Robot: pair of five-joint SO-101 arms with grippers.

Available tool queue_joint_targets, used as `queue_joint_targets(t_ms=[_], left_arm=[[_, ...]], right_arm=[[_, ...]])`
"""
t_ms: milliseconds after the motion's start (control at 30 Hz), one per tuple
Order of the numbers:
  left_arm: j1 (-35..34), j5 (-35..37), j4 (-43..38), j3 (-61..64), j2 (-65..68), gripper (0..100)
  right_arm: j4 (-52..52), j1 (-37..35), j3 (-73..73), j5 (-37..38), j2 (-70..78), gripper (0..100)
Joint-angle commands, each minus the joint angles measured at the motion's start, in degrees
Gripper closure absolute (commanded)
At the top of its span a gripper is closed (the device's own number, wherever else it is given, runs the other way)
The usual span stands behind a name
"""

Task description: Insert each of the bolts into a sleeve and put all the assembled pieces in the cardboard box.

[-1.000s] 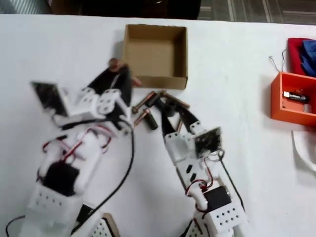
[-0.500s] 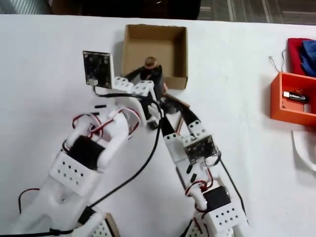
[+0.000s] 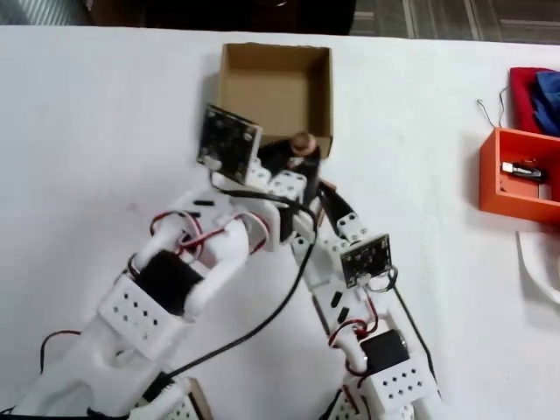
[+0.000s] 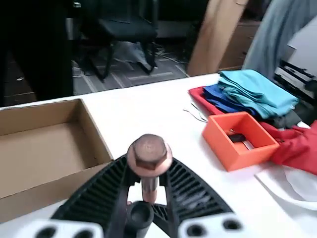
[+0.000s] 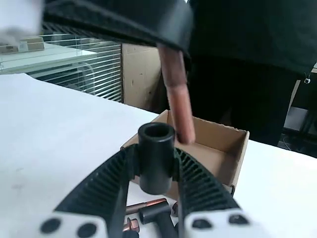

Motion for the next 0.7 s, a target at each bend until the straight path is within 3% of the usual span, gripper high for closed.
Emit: queue_joint_targets(t_ms=[0,167,433,667], left_arm=[[-1.05,-0.88,-1.41,-4.79,-2.46,97],[-3.52,-0.79,-1.23,-9.98,-2.11,97],[-2.99,-0.35,15.38,-15.78,-2.02,97],[-2.9,-0.44,16.26,-15.6,-1.93,97]], right_arm=[[-1.27,0.48,0.62,-0.35,0.04,97.8],[-1.27,0.48,0.62,-0.35,0.04,97.8],[-1.19,0.48,0.62,-0.35,0.04,97.8],[-1.19,0.48,0.62,-0.35,0.04,97.8]])
